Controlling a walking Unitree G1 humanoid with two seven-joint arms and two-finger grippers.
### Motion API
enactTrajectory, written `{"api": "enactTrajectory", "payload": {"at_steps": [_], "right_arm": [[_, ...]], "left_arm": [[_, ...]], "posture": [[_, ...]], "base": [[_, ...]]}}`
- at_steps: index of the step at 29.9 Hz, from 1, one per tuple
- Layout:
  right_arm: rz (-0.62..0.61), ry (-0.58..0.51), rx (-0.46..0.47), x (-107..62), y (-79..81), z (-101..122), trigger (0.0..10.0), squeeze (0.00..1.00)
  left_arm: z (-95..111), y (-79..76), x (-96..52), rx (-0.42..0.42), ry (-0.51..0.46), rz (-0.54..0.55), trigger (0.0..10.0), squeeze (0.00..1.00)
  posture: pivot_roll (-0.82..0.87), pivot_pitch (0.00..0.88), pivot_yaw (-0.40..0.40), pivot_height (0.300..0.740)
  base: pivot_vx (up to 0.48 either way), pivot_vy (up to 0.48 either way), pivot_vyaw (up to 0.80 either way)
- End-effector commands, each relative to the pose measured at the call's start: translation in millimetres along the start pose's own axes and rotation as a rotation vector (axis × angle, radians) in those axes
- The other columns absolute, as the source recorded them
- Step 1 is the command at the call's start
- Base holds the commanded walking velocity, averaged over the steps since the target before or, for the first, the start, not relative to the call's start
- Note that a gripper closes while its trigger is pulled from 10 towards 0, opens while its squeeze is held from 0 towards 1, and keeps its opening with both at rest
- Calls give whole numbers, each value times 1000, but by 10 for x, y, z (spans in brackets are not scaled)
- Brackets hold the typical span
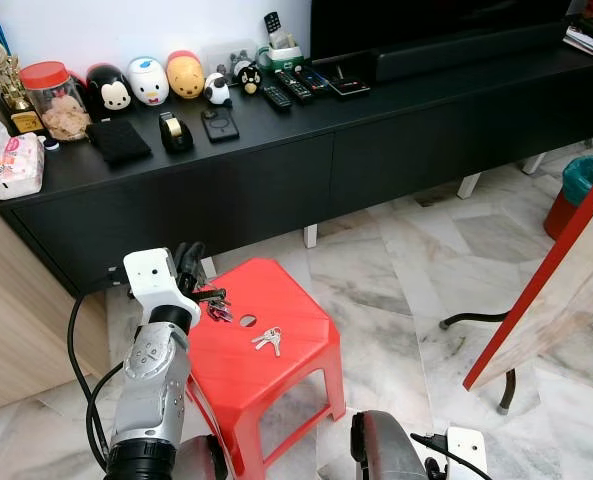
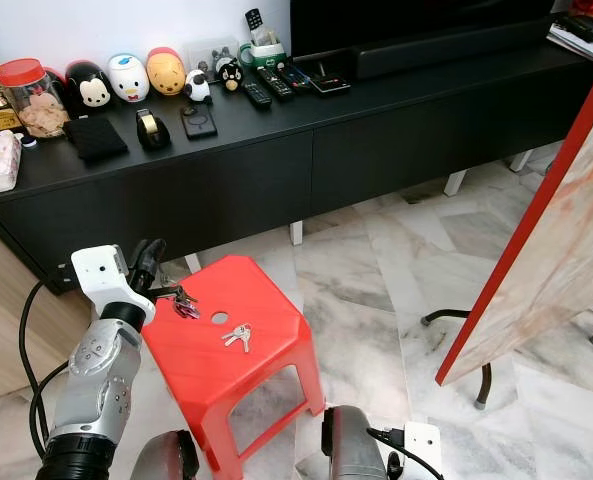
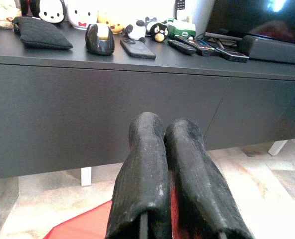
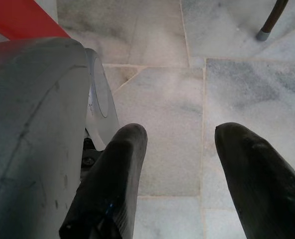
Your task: Hang keys on a hook
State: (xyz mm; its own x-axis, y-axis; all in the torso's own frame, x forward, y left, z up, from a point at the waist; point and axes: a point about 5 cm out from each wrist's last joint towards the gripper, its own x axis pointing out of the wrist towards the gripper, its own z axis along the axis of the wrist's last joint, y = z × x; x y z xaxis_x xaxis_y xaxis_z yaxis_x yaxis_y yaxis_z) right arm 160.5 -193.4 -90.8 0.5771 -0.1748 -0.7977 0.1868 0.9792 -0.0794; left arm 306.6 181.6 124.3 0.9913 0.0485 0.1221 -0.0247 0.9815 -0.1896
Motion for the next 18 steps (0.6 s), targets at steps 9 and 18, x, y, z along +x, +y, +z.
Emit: {"api": "enactTrajectory", "payload": {"at_steps": [9, 18], "right_arm": [[35, 20, 10, -18, 140, -61, 10000, 0], [38, 25, 7, -25, 140, -86, 10000, 0]], "left_arm": [[62, -44, 18, -16, -24, -26, 10000, 0], [54, -50, 5, -14, -18, -36, 10000, 0]], "posture": [[-138, 79, 4, 593], [-134, 88, 5, 593]], "base": [[0, 0, 0], [-27, 0, 0]]}}
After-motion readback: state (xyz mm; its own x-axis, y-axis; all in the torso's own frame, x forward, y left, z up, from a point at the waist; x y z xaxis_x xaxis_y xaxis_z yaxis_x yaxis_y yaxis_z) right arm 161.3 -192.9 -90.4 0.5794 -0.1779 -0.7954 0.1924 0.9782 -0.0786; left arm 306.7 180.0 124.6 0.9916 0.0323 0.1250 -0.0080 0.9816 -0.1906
